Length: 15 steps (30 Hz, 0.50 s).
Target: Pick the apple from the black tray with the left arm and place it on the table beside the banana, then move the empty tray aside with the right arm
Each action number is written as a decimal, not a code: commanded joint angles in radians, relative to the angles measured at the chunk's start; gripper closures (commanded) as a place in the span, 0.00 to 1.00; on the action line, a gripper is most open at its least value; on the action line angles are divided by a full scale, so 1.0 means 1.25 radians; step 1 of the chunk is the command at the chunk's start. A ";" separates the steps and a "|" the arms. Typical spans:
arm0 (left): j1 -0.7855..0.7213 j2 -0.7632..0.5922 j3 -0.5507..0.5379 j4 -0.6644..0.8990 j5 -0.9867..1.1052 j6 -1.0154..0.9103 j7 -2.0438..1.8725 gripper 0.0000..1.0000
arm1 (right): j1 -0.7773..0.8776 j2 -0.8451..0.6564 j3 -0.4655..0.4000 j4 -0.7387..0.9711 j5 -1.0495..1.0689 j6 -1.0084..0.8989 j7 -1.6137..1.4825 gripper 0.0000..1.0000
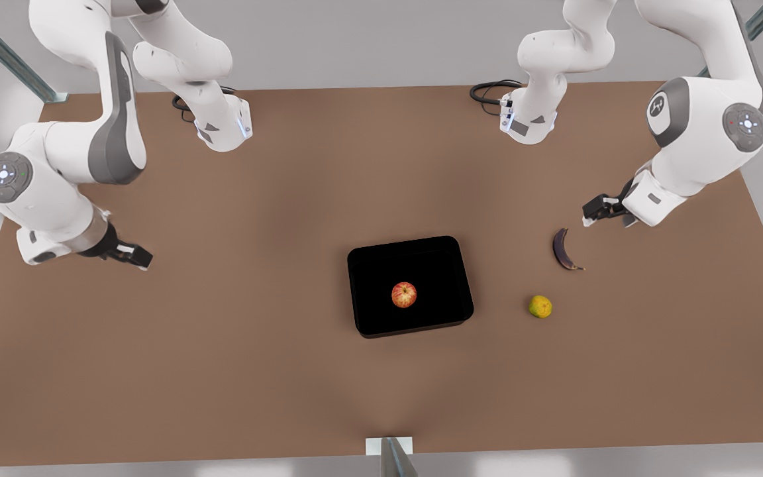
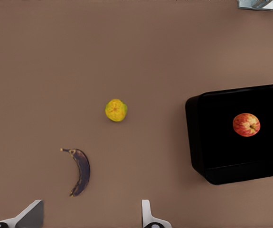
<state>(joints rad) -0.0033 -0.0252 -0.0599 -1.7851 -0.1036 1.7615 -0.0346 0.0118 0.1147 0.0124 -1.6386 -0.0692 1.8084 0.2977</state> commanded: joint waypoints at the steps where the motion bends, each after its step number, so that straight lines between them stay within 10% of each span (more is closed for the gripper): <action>1: 0.004 0.002 0.000 0.002 0.008 0.035 0.008 0.00 | 0.022 -0.002 0.012 0.016 -0.016 0.086 -0.126 0.00; 4: 0.003 0.030 -0.032 0.020 0.001 0.036 -0.014 0.00 | 0.046 0.006 0.013 0.035 -0.016 0.066 -0.126 0.00; 9: -0.032 0.316 -0.506 0.254 0.229 0.001 -0.712 0.00 | 0.070 0.022 0.013 0.035 -0.017 0.066 -0.125 0.00; 15: -0.389 0.615 -0.406 0.505 0.495 0.006 -1.004 0.00 | 0.070 0.024 0.013 0.035 -0.017 0.066 -0.126 0.00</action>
<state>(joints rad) -0.4575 0.7213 -0.5890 -1.1734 0.3929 1.7699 -0.5004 0.0986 0.1452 0.0292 -1.5959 -0.0908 1.8849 0.2094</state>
